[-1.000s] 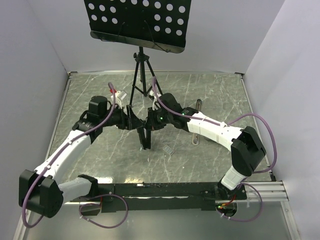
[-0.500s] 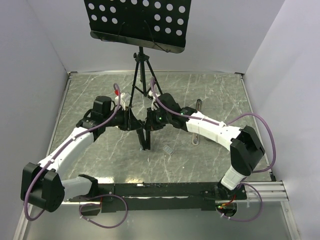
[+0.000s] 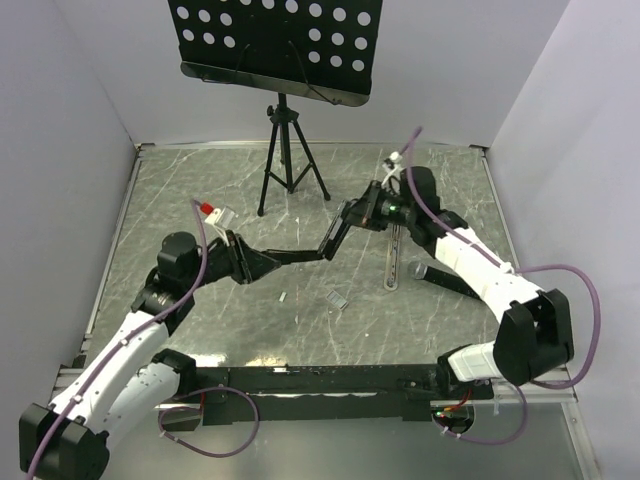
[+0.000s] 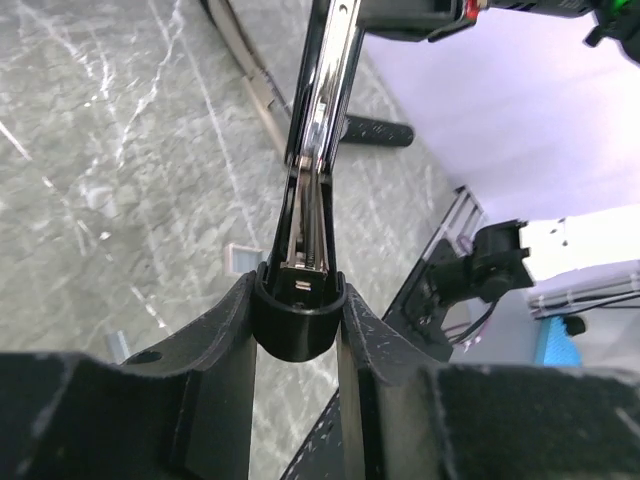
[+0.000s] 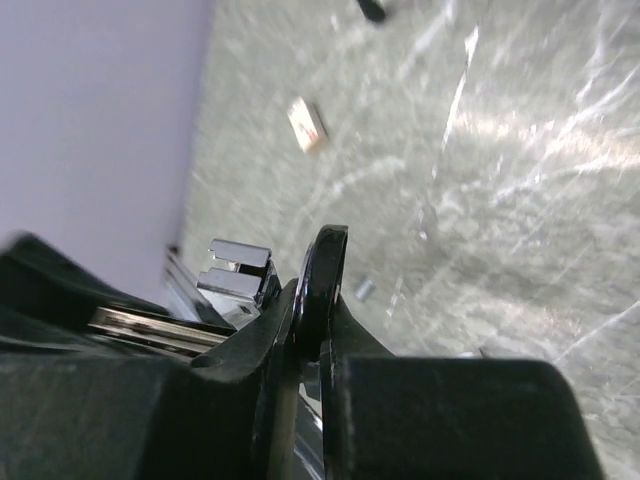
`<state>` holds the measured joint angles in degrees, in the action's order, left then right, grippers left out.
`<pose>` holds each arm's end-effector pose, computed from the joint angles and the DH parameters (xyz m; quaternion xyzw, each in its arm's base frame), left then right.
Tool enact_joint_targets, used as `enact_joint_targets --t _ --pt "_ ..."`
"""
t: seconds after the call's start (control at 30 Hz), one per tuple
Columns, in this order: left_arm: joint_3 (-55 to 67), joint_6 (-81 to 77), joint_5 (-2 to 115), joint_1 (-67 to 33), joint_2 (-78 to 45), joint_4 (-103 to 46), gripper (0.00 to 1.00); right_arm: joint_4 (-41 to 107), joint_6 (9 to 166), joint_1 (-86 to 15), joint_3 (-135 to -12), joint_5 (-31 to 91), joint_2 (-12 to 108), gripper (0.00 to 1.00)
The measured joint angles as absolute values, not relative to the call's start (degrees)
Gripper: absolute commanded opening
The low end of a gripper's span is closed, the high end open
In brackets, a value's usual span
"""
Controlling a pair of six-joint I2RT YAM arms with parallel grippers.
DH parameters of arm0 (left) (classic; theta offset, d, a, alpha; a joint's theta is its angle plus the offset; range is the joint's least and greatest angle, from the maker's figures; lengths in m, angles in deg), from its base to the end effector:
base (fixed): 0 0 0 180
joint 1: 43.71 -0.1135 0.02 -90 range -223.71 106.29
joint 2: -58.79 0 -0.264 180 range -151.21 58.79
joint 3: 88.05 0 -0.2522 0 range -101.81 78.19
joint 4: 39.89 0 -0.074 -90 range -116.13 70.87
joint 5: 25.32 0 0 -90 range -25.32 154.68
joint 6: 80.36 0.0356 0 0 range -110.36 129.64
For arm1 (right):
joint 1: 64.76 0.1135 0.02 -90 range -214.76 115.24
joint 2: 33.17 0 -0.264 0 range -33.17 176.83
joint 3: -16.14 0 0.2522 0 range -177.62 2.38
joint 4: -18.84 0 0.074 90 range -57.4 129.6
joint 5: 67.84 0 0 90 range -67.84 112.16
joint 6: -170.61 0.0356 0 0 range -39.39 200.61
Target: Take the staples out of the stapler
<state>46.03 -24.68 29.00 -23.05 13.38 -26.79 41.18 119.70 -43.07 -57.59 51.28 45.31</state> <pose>0.1679 -0.0855 0.2813 0.1019 0.7604 -0.4868 0.4177 0.2837 0.1315 0.3034 -0.0048 0.8360 0.4405 0.3272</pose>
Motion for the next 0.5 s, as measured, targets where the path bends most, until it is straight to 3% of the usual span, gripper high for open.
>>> enact_joint_targets --t 0.33,0.4,0.5 --pt "59.9 -36.3 32.3 -22.2 22.1 -41.7 0.03 36.0 130.8 -47.6 -56.0 55.3 43.5 0.00" --pt "63.3 -38.4 33.7 -21.7 24.3 -45.5 0.17 33.8 133.3 -47.6 -55.2 55.8 42.8 0.00" --pt "64.9 -39.7 34.6 -21.4 24.9 -47.6 0.30 31.9 135.1 -47.6 -54.8 56.2 42.2 0.00"
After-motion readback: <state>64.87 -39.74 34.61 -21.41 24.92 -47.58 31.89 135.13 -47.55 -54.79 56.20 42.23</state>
